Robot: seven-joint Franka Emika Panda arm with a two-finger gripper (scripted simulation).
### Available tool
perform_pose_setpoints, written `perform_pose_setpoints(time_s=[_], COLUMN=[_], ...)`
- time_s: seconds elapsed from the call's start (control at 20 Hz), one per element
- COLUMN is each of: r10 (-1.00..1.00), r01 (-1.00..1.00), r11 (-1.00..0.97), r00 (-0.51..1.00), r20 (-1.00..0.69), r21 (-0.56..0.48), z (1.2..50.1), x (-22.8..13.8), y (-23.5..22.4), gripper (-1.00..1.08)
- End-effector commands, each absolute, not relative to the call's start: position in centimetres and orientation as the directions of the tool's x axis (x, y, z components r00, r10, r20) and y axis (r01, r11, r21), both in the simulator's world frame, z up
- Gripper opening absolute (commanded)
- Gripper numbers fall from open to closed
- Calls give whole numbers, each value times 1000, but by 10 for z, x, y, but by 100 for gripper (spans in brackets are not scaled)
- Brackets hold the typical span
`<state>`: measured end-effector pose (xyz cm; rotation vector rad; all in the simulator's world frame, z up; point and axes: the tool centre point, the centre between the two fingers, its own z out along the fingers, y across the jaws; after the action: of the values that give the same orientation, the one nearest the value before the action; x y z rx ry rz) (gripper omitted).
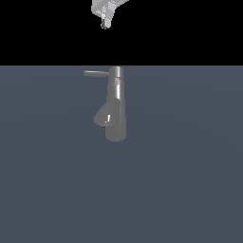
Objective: Turn on the faucet by rotating a designated handle.
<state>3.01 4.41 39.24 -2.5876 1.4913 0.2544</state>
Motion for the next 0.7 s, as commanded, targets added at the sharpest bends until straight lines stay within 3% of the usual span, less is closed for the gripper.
perform_pose_setpoints(time_s=[0.0, 0.65], r10=[-876, -984], r01=[-899, -989], r11=[-438, -133], r00=[432, 124], r20=[-213, -125], r21=[-20, 59], z=[379, 298], x=[46, 116], y=[50, 86], gripper=[-100, -100])
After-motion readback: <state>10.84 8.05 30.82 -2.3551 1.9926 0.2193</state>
